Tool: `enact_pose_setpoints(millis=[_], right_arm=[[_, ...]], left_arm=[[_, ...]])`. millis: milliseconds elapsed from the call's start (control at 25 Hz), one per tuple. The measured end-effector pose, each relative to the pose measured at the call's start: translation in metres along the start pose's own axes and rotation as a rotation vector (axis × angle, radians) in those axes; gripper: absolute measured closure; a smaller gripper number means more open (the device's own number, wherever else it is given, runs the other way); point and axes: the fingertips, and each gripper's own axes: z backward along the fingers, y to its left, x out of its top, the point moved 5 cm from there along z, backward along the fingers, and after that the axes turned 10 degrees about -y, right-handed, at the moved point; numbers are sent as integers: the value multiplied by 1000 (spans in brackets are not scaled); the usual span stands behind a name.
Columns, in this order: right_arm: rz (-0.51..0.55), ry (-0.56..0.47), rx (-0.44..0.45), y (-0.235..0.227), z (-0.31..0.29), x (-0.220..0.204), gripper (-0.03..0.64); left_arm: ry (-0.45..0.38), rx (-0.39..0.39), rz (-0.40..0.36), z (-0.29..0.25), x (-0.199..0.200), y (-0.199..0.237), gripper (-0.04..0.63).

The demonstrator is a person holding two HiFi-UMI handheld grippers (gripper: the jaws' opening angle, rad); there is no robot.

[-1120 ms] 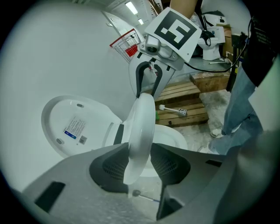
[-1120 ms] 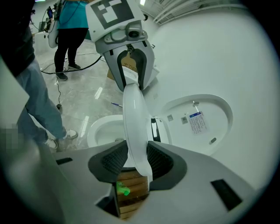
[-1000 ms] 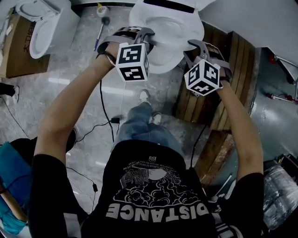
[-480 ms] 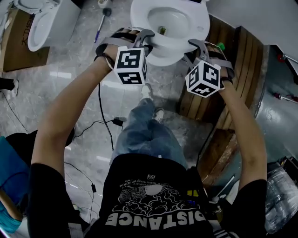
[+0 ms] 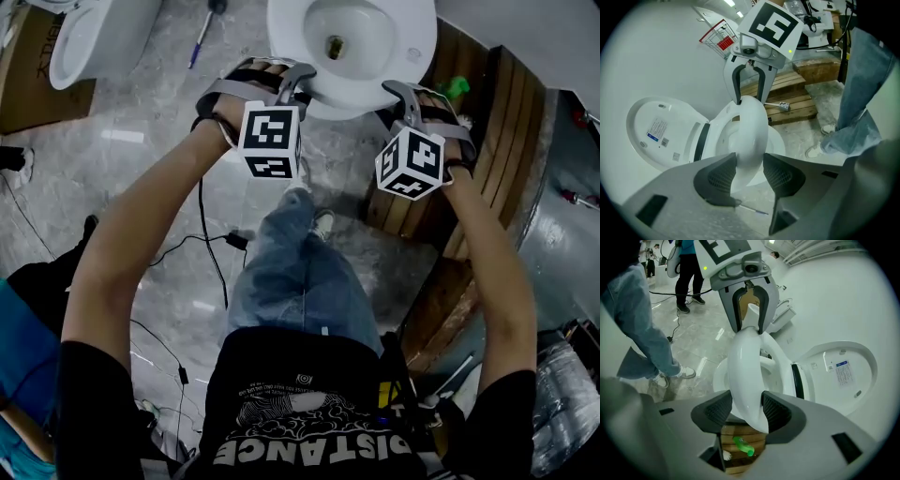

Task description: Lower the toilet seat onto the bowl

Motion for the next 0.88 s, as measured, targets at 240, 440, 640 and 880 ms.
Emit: enact_pose_setpoints(millis=[240, 440, 640, 880], right_arm=[[21, 16, 16, 20, -23, -7, 400], [42, 15, 33, 38, -40, -16, 393], [69, 28, 76, 48, -64, -23, 371], [97, 41, 87, 66, -85, -33, 364]], left_arm=[[11, 21, -39, -20, -12, -21, 413], [21, 5, -44, -37, -20, -39, 400], [25, -5, -66, -57, -32, -51, 391], [33, -47, -79, -76, -41, -68, 390]])
